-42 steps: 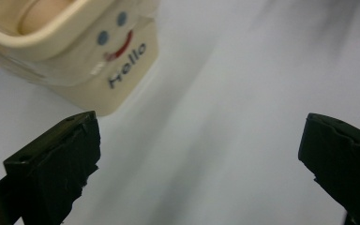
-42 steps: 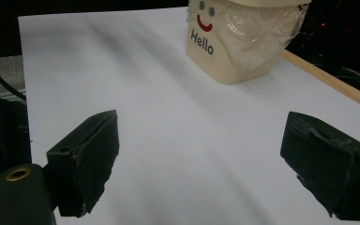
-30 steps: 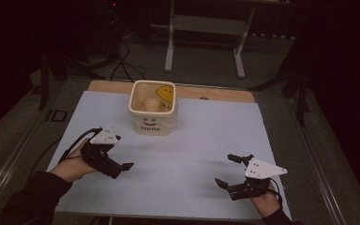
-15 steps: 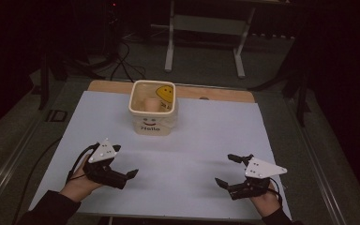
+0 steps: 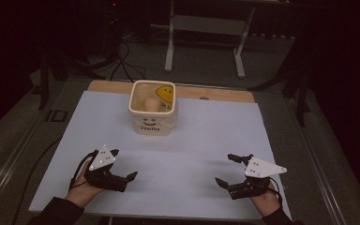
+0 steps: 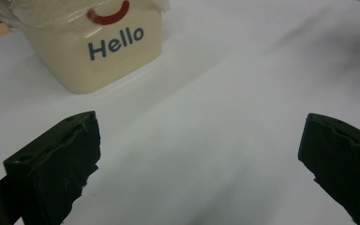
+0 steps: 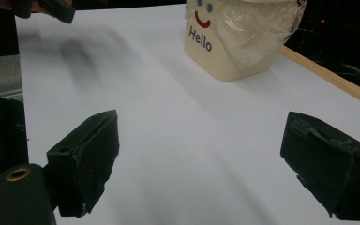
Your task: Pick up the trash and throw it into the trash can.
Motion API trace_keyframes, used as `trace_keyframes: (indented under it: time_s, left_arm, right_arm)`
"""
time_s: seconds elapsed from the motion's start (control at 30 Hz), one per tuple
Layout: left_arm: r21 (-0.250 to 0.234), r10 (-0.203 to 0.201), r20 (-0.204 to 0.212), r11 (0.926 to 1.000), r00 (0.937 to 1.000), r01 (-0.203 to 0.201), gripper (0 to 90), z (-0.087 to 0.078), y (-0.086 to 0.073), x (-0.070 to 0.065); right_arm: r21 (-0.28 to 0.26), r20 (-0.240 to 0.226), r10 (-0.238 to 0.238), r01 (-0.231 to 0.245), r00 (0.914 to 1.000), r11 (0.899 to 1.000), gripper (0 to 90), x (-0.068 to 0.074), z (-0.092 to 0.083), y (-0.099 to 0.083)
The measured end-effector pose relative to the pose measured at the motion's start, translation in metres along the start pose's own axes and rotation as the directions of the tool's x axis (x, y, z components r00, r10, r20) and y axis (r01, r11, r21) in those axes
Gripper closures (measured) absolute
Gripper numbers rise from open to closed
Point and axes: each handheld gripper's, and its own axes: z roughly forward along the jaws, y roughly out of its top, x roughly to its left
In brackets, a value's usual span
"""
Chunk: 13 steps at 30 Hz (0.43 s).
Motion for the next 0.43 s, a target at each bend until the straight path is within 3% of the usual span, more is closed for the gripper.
trace_keyframes:
  time_s: [0.2, 0.43]
  left_arm:
    - [-0.013, -0.011, -0.037, 0.9999, 0.9993, 0.011, 0.5, 0.0016, -0.0049, 0.0036]
    - [-0.007, -0.011, -0.031, 0.9999, 0.9995, 0.011, 0.5, 0.0037, -0.0077, 0.0037]
  right_arm:
    - [-0.006, 0.010, 0.012, -0.012, 0.9999, 1.000, 11.8, -0.0016, -0.0024, -0.0003]
    - [-0.004, 0.017, 0.014, -0.014, 0.9998, 1.000, 11.8, -0.0018, -0.0024, -0.0002]
